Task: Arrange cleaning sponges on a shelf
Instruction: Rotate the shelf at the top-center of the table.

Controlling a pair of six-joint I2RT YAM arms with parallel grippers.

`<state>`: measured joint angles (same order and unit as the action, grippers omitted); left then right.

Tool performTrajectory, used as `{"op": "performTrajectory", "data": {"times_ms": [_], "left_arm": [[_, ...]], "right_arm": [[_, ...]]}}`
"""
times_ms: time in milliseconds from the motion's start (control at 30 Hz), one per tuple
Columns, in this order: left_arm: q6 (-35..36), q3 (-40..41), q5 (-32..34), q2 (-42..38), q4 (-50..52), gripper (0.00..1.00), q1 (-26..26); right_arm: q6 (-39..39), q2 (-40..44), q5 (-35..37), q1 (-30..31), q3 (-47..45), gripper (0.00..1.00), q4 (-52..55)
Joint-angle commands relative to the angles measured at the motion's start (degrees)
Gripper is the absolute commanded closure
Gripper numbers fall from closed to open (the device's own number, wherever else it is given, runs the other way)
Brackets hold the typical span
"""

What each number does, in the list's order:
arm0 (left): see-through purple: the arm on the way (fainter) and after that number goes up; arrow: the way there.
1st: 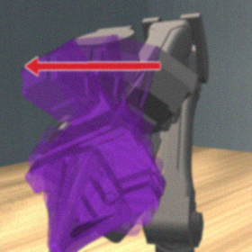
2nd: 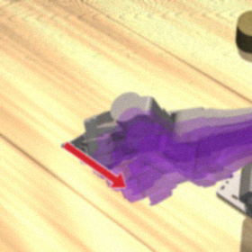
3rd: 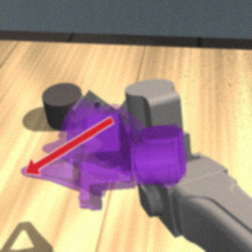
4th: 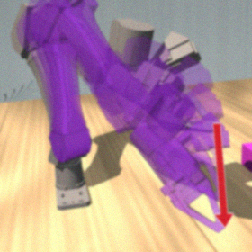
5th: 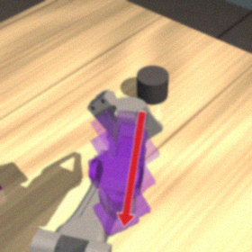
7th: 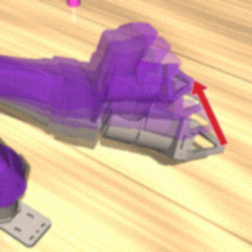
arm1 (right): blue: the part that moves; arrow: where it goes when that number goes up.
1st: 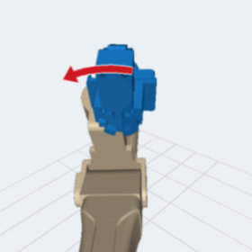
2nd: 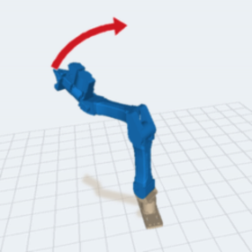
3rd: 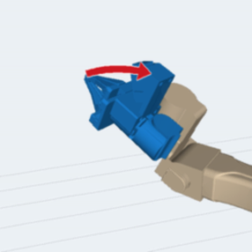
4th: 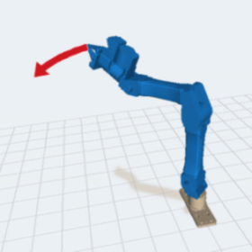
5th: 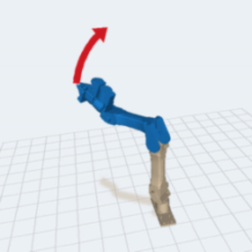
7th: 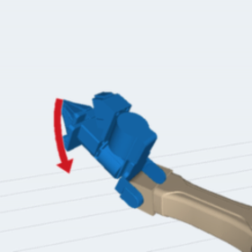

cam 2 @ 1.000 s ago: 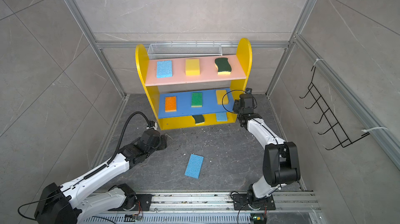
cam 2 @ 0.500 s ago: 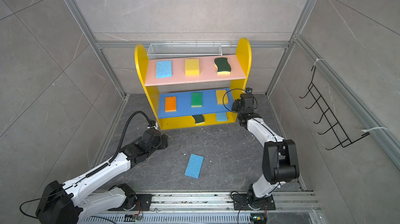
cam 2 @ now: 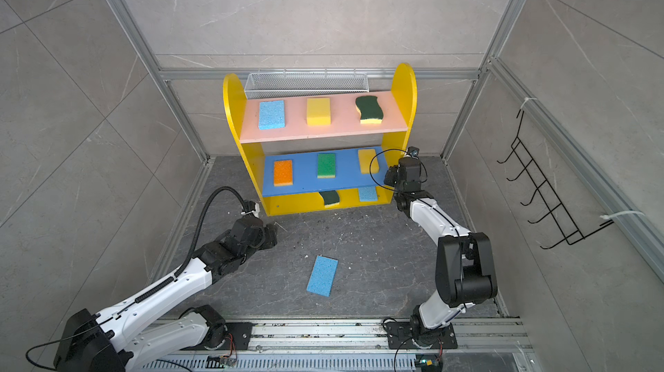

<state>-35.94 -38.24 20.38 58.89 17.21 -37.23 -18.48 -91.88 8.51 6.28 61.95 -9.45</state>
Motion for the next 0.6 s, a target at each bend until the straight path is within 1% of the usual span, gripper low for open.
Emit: {"op": "performTrajectory", "data": {"times_ms": [0,200,333,533,567], "left_arm": [[-0.95,0.28,-0.52,-1.47,-0.77,0.36,0.32],[-1.10,0.90,-0.96,-2.70,-0.64,0.36,0.29],[-1.29,1.57,-1.13,-3.68,-0.78,0.35,0.30],[-1.19,2.25,-2.09,-3.11,-0.86,0.35,0.32],[-1.17,2.29,-2.19,-2.91,-0.86,0.35,0.25]], "right_arm": [[11.19,3.65,7.04,0.90,-3.23,1.00,0.83],[10.58,7.55,6.59,0.97,-5.62,1.00,1.97],[9.88,9.21,7.52,1.02,-6.79,1.00,3.29],[8.32,11.82,7.84,1.01,-9.27,1.00,4.62],[8.00,12.36,7.92,1.02,-9.45,0.99,5.10]]}}
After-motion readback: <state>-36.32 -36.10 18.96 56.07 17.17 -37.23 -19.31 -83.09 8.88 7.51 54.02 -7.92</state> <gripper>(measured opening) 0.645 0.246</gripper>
